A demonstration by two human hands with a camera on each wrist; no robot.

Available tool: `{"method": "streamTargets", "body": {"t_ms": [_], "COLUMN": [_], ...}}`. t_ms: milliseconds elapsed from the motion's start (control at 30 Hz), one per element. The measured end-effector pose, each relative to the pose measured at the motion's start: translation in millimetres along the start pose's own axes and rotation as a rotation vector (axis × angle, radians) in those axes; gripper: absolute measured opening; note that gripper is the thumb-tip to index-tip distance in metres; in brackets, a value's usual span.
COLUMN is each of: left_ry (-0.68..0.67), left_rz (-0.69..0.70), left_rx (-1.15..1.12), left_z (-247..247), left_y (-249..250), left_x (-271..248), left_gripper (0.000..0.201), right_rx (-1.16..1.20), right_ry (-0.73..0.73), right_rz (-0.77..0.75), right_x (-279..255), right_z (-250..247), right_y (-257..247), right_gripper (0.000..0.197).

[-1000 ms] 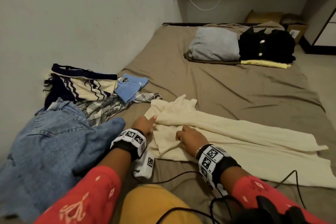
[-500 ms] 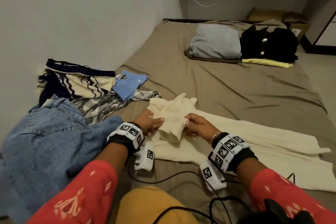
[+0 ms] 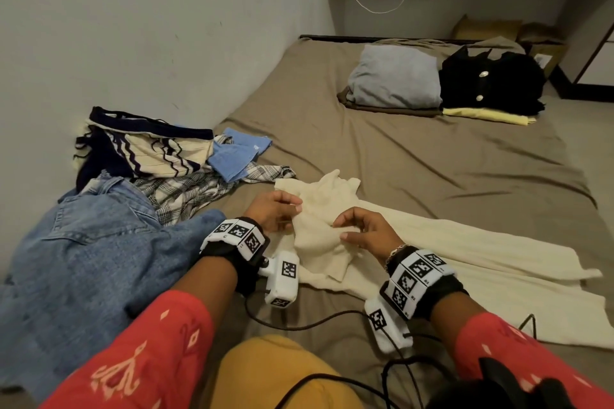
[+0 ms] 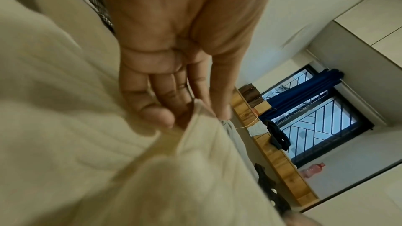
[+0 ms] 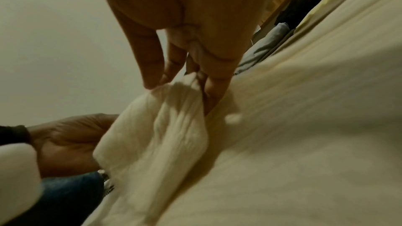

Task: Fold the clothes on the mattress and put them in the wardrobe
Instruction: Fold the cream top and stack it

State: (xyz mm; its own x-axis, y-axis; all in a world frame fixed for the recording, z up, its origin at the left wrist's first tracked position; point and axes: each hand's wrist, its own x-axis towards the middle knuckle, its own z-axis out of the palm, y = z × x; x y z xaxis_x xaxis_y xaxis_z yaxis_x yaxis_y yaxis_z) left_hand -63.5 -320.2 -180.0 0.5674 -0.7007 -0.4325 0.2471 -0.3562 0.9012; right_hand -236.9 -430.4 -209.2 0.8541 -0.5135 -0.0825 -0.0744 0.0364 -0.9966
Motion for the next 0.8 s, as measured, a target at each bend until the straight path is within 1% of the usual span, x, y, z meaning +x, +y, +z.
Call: {"method": "streamTargets", "body": {"t_ms": [100, 200, 233, 300, 367, 467, 533, 567, 600, 667, 700, 733, 800], "left_ry": [0.031, 0.034, 0.030, 0.036, 0.063, 0.111, 0.125, 0.128, 0.139, 0.180, 0.203, 0.219, 0.260], "left_rz": [0.152, 0.207, 0.198, 0.144, 0.086, 0.069, 0.032, 0.014, 0.000, 0.002, 0.022, 0.037, 0.066], "left_rx": [0.034, 0.004, -0.023, -0.056, -0.035, 0.016, 0.046, 0.082, 0.127, 0.217, 0.257, 0.287, 0.287], "left_z": [2.8, 6.2, 7.5, 10.4, 11.9, 5.3, -1.1, -3.2, -4.8, -6.9, -8.2, -9.2, -9.6], "left_y": [3.9, 6.6, 5.3, -2.3, -11.6, -20.5, -24.7, -26.7, -29.0, -33.0, -34.4, -35.1, -35.6], "left_x": [-2.2, -1.6, -0.7, 0.8, 0.9, 1.8, 3.3, 4.0, 5.1, 8.0, 9.5, 10.5, 14.3], "left_gripper": [0.031, 0.046, 0.046, 0.039, 0.034, 0.035, 0.037, 0.038, 0.038, 0.040, 0.041, 0.043, 0.042], "right_rx": [0.008, 0.013, 0.020, 0.051, 0.104, 0.263, 0.318, 0.266, 0.131, -0.257, -0.387, -0.467, -0.529], "right_ry": [0.074, 0.093, 0.086, 0.062, 0.038, 0.025, 0.020, 0.012, 0.009, 0.018, 0.033, 0.055, 0.106], "right_rz": [-0.045, -0.042, -0.029, 0.030, 0.085, 0.122, 0.157, 0.163, 0.162, 0.145, 0.141, 0.135, 0.120], "right_x": [3.6, 5.8, 5.2, 3.7, 1.4, 1.8, 3.9, 4.8, 5.8, 7.3, 7.9, 8.1, 9.4], "right_z": [-0.1, -1.0, -1.3, -0.5, 1.9, 3.2, 1.8, 1.5, 1.4, 0.7, 0.5, 0.3, 0.1], "right_y": [1.5, 4.1, 4.6, 6.9, 7.5, 8.4, 12.2, 14.7, 17.1, 22.0, 22.3, 21.5, 19.8], "right_gripper": [0.036, 0.045, 0.047, 0.049, 0.047, 0.046, 0.045, 0.044, 0.043, 0.039, 0.038, 0.038, 0.041]}}
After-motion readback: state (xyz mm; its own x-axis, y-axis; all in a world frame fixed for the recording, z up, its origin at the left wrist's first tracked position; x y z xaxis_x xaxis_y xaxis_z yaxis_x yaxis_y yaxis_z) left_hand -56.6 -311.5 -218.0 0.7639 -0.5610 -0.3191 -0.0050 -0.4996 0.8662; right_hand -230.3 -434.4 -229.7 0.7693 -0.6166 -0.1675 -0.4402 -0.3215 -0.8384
